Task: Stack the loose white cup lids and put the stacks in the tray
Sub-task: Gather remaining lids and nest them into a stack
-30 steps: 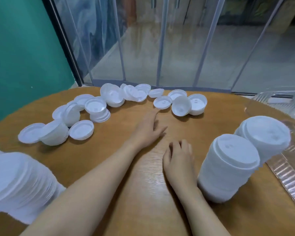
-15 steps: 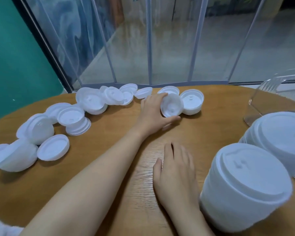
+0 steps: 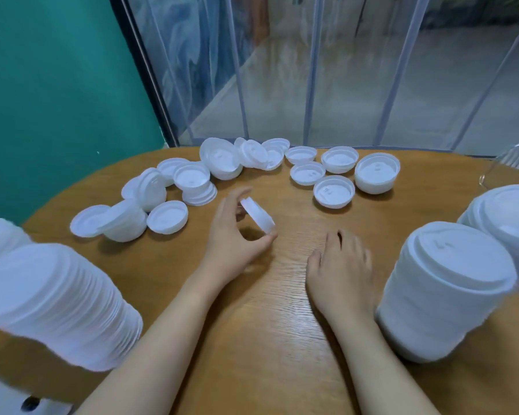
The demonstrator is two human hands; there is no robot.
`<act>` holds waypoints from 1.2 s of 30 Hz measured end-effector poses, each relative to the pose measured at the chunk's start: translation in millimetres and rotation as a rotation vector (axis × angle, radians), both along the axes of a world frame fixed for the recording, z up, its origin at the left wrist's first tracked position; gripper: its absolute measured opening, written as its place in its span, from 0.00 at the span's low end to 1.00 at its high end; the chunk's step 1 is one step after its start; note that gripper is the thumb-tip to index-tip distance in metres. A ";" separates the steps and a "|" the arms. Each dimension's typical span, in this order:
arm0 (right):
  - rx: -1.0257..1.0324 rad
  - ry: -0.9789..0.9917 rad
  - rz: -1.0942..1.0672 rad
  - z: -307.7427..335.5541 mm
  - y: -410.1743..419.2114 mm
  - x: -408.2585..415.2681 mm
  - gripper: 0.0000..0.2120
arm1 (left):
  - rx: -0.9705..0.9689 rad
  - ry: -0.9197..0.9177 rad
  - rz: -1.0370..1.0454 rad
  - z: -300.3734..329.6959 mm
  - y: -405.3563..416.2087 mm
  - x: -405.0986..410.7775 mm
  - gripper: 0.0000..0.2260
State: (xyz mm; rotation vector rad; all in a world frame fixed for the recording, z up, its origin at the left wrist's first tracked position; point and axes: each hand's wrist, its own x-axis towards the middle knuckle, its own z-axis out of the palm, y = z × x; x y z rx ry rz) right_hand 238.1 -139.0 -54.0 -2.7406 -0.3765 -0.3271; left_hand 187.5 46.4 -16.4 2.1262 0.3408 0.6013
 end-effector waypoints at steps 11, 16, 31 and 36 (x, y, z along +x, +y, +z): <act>0.062 0.055 0.003 7.1 -2.1 -3.5 0.20 | 0.188 0.269 0.001 -13.8 11.7 -25.1 0.35; 0.129 0.153 -0.028 17.9 1.5 2.1 0.26 | 0.271 0.305 -0.024 -12.7 14.7 -30.6 0.39; 0.177 -0.105 -0.005 5.7 31.8 71.5 0.13 | 0.214 0.134 -0.106 -26.6 27.4 -24.8 0.25; 0.240 -0.147 -0.013 7.6 31.1 72.2 0.07 | 0.223 0.149 -0.114 -27.5 26.9 -24.7 0.27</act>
